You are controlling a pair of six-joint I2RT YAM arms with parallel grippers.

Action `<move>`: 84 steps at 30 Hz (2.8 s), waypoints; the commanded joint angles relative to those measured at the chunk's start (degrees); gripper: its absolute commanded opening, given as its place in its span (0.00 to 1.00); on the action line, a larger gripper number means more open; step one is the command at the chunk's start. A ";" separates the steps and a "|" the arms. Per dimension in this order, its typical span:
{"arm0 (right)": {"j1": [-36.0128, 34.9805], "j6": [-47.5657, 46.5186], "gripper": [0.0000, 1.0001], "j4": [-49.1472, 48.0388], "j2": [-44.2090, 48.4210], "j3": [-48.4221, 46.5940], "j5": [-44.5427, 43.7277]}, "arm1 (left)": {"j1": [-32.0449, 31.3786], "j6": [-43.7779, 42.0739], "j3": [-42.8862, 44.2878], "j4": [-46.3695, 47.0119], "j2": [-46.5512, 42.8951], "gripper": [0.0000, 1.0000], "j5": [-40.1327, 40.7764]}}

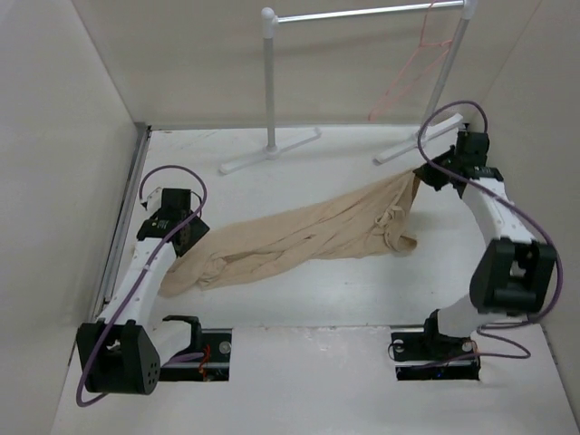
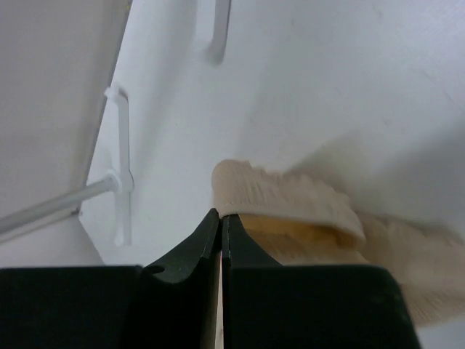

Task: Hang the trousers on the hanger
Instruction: Flatten out the trousers at the center of the board.

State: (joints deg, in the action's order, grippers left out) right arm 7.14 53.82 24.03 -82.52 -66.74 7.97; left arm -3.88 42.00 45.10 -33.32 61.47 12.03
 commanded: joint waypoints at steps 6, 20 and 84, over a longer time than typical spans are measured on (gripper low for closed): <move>3.72 -4.68 0.08 -0.74 -17.24 -16.41 -1.63 | 1.55 -1.57 1.75 -1.74 1.30 0.49 2.29; 2.31 -6.89 0.10 -1.44 -13.54 -13.50 -2.35 | 15.07 28.56 -21.54 -15.55 -25.18 0.46 -8.24; 5.92 -4.34 0.06 -2.59 -10.96 -16.03 -0.84 | 16.15 4.76 40.41 9.41 27.18 0.00 8.54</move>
State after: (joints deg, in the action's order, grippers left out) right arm 13.37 49.34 28.84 -88.53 -75.68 8.19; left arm 12.91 46.98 80.25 -27.99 83.77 23.57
